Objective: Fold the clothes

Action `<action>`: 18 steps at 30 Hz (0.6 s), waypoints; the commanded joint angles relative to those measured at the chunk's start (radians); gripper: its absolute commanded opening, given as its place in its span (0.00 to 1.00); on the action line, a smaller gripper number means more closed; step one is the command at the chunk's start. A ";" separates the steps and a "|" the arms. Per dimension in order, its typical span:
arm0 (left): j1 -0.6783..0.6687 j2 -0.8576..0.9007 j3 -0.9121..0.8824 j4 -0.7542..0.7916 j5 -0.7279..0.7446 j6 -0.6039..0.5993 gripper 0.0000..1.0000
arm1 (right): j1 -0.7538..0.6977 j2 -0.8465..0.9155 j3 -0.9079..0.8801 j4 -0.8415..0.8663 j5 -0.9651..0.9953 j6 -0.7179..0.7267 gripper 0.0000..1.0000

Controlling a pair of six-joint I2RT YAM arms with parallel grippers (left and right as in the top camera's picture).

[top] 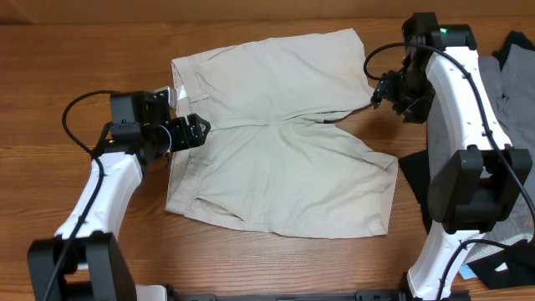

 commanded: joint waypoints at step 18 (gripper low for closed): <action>-0.032 0.242 0.014 0.076 0.125 -0.053 0.70 | 0.001 -0.006 -0.003 0.021 -0.005 -0.029 0.75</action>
